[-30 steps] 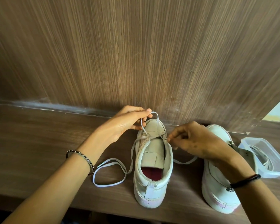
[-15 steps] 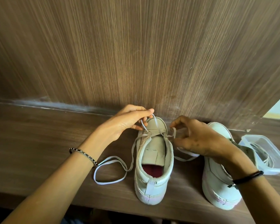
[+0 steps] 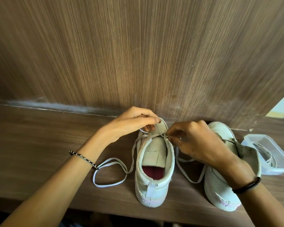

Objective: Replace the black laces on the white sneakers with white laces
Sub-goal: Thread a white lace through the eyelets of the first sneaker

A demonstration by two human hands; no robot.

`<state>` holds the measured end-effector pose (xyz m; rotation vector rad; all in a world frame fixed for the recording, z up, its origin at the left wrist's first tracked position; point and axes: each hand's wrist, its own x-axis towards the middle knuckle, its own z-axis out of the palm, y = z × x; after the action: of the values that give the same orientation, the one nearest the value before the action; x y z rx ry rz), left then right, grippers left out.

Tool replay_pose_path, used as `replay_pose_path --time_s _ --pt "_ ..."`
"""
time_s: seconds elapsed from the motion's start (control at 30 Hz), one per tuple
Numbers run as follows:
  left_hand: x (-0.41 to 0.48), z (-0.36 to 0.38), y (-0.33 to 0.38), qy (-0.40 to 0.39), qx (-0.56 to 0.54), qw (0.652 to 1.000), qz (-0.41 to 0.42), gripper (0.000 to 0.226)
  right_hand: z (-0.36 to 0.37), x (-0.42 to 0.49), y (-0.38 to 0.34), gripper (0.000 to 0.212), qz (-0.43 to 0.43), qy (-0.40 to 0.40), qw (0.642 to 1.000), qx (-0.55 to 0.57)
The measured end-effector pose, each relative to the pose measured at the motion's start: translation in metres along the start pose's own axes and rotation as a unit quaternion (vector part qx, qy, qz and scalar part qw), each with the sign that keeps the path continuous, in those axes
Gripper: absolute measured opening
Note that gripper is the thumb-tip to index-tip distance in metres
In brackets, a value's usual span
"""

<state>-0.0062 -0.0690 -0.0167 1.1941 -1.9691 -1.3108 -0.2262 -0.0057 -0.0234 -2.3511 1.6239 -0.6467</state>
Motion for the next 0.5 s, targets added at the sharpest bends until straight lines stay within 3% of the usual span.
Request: replay_pose_path --time_s 0.23,0.5 --pt "-0.001 -0.003 0.000 -0.066 0.075 0.994 0.042 0.016 -0.003 -0.002 -0.004 0.011 0.066 -0.026 0.997 0.023" --pt "0.001 0.004 0.002 -0.042 0.145 0.984 0.093 0.016 0.001 0.000 -0.013 0.015 0.171 -0.072 0.977 0.101"
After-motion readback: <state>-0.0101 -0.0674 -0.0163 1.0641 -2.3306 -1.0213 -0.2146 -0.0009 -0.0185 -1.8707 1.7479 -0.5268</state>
